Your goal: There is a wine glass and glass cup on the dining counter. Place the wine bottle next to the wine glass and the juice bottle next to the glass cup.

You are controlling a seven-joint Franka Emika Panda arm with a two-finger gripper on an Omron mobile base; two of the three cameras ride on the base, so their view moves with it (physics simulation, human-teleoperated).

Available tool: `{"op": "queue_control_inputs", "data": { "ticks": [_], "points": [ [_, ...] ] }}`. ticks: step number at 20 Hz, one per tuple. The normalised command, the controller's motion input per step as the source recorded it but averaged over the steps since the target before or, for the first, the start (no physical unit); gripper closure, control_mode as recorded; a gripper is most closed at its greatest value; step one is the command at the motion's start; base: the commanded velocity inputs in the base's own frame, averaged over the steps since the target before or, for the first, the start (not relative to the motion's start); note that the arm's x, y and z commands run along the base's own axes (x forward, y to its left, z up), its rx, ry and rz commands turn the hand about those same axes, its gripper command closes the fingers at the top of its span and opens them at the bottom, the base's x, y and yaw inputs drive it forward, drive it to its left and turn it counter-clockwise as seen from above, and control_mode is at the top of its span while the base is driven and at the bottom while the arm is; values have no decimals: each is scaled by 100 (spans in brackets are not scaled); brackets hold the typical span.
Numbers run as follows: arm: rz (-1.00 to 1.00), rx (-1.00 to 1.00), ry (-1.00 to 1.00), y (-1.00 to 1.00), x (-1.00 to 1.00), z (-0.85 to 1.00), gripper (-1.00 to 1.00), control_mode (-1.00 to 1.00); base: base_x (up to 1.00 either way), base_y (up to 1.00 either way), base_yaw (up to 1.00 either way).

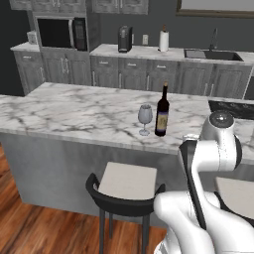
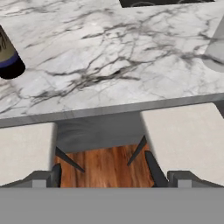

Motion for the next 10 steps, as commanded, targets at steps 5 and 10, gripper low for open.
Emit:
{"op": "queue_control_inputs", "data": {
  "ticks": [5, 10],
  "points": [
    [0, 0, 0, 0, 0, 0, -100, -100, 0, 0, 0],
    [0, 0, 0, 0, 0, 0, -100, 100, -14, 0, 0]
  ]
}}
